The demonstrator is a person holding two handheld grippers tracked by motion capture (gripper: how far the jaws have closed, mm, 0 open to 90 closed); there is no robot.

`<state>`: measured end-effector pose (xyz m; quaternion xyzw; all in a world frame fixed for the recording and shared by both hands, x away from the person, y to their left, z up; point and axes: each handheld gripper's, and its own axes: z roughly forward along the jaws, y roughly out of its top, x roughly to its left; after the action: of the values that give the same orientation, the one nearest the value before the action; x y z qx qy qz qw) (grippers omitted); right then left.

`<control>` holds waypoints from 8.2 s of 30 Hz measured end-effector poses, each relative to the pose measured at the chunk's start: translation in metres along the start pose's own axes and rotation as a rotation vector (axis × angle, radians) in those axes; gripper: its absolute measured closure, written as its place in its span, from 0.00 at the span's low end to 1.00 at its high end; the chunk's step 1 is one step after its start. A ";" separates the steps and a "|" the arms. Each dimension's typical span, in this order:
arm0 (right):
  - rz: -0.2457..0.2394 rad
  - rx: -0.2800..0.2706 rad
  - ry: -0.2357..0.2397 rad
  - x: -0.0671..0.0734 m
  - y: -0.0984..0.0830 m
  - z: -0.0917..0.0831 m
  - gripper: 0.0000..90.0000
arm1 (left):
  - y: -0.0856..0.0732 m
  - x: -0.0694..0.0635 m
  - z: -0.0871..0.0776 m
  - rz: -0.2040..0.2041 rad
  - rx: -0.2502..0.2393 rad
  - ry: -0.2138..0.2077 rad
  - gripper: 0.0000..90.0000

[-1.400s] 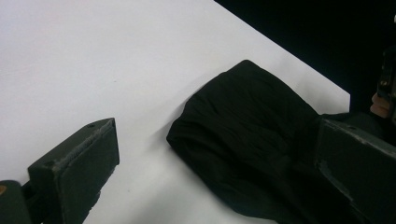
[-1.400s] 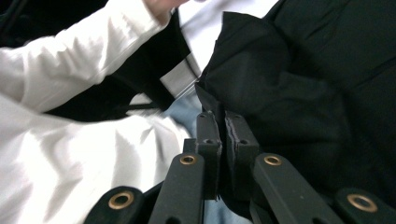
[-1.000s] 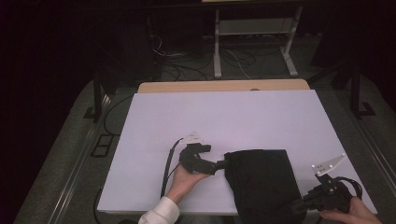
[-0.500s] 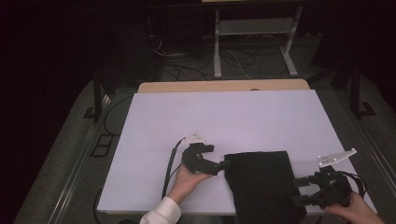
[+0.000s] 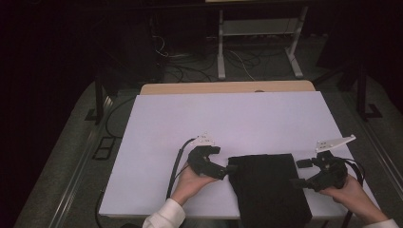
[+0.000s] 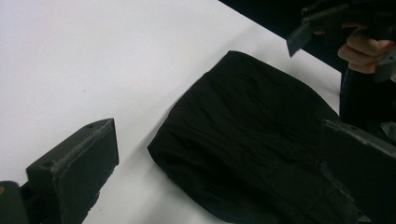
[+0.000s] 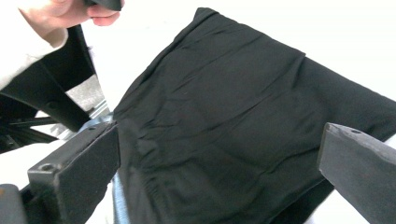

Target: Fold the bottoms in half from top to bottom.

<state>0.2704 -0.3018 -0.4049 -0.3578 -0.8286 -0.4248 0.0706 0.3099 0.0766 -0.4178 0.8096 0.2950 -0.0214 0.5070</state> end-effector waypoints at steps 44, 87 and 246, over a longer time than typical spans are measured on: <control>0.055 -0.025 -0.118 -0.071 0.015 0.012 0.08 | 0.007 0.029 0.034 -0.033 0.078 -0.067 0.05; 0.094 0.082 0.013 -0.086 0.019 0.032 0.95 | 0.003 0.032 0.038 0.010 0.165 -0.117 0.92; 0.028 -0.231 -0.355 -0.034 0.069 0.032 0.00 | 0.017 0.082 -0.087 0.031 -0.064 0.287 0.00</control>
<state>0.3462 -0.2691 -0.3942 -0.4440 -0.7689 -0.4461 -0.1121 0.3634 0.1811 -0.3891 0.7921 0.3526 0.1117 0.4856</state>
